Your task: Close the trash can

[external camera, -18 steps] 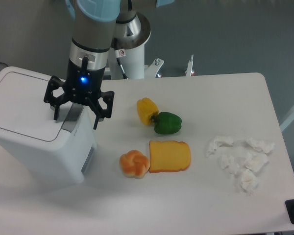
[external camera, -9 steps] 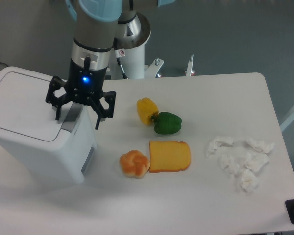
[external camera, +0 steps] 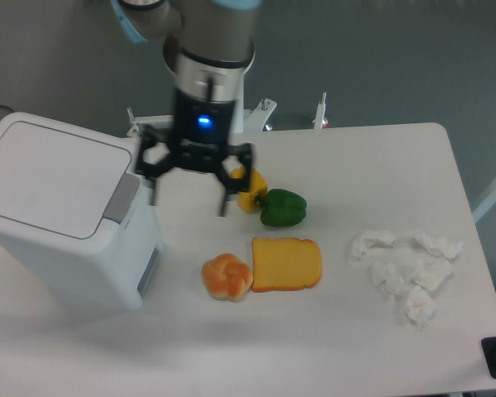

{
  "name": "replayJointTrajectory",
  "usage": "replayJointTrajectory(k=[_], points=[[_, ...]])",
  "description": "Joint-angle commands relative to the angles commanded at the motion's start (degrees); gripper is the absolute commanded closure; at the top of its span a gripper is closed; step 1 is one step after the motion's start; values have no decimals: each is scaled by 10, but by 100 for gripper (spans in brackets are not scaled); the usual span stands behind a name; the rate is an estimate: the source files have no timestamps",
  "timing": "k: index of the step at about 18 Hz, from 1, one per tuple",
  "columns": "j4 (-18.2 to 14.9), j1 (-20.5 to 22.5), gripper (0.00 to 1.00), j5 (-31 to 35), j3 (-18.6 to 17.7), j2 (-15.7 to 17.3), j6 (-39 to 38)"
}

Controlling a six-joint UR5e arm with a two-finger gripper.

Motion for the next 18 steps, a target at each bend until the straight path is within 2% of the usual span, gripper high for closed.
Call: replayJointTrajectory(k=[7, 10, 14, 18], points=[[6, 56, 0, 5, 2, -76, 133], [7, 61, 0, 17, 3, -91, 205], [6, 60, 0, 67, 5, -104, 336], [4, 62, 0, 137, 8, -113, 416]])
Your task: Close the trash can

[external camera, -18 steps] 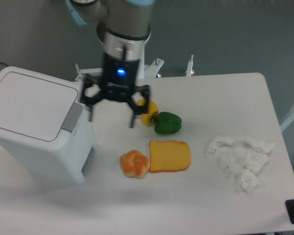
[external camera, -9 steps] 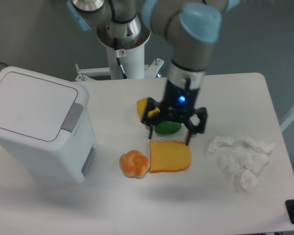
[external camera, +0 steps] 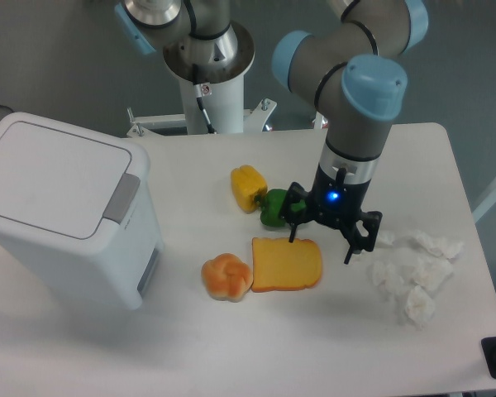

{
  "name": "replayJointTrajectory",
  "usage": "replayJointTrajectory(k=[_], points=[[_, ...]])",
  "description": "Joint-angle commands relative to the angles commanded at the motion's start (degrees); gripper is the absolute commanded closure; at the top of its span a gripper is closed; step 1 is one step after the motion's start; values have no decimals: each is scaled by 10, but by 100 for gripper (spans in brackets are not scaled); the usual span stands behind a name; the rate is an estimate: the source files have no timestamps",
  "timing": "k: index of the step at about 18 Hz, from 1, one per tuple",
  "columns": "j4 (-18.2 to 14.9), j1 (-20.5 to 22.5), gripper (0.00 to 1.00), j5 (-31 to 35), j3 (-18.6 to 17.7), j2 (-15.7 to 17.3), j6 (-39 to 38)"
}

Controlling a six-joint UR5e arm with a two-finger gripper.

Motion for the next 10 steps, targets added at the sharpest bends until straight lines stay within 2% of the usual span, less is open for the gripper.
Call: replayJointTrajectory(k=[2, 5, 10], points=[[3, -1, 0, 40, 0, -15, 41], [2, 3, 0, 77, 25, -51, 107], [-1, 30, 0, 85, 27, -54, 116]])
